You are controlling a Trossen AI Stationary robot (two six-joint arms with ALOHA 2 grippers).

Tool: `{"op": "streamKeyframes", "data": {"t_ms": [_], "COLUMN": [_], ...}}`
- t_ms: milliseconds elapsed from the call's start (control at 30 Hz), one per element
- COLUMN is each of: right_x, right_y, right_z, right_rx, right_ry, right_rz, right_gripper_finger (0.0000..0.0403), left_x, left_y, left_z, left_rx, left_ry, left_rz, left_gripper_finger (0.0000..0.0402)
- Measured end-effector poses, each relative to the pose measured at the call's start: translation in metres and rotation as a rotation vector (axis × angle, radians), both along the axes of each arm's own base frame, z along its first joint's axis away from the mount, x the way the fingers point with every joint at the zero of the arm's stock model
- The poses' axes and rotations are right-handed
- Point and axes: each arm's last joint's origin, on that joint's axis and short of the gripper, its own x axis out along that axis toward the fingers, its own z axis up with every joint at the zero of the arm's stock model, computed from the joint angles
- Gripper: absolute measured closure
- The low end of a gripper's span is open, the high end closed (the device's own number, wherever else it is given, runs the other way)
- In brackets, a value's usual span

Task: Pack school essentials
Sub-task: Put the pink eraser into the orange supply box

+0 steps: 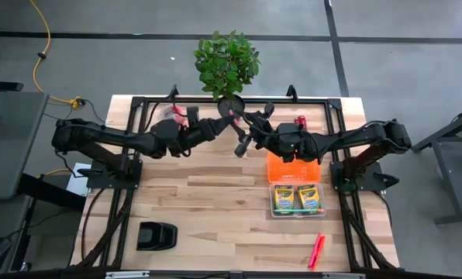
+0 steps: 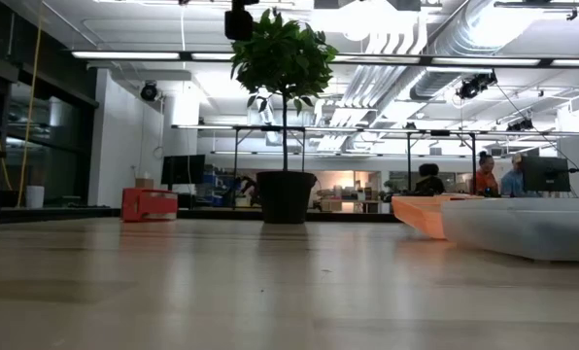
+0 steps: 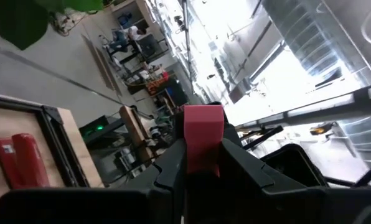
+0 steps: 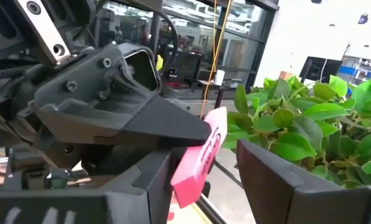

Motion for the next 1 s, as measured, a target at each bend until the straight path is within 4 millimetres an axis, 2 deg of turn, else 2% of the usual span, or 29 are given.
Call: {"op": "streamKeyframes", "data": {"t_ms": [133, 433, 733, 867, 1000], "right_x": [0.0, 0.0, -0.001, -0.006, -0.025], "right_y": [0.0, 0.0, -0.001, -0.001, -0.003], "right_z": [0.0, 0.0, 0.0, 0.002, 0.015], "right_rx": [0.0, 0.015, 0.013, 0.005, 0.013], "right_ry": [0.005, -0.006, -0.002, 0.028, 0.062], "right_rz": [0.002, -0.021, -0.026, -0.04, -0.059], "right_gripper_finger": [0.0272, 0.0392, 0.0398, 0.0397, 0.04], "left_x": [0.002, 0.002, 0.001, -0.007, -0.031], "left_y": [0.0, 0.0, 0.005, 0.014, 0.02], "left_z": [-0.001, -0.002, -0.001, 0.003, 0.016], "left_rx": [-0.008, 0.007, 0.118, 0.227, 0.325], "left_ry": [-0.01, 0.004, 0.065, 0.154, 0.249], "left_rz": [-0.001, 0.004, -0.013, -0.07, -0.095], "left_gripper_finger": [0.0327, 0.0327, 0.0324, 0.0291, 0.0244]}}
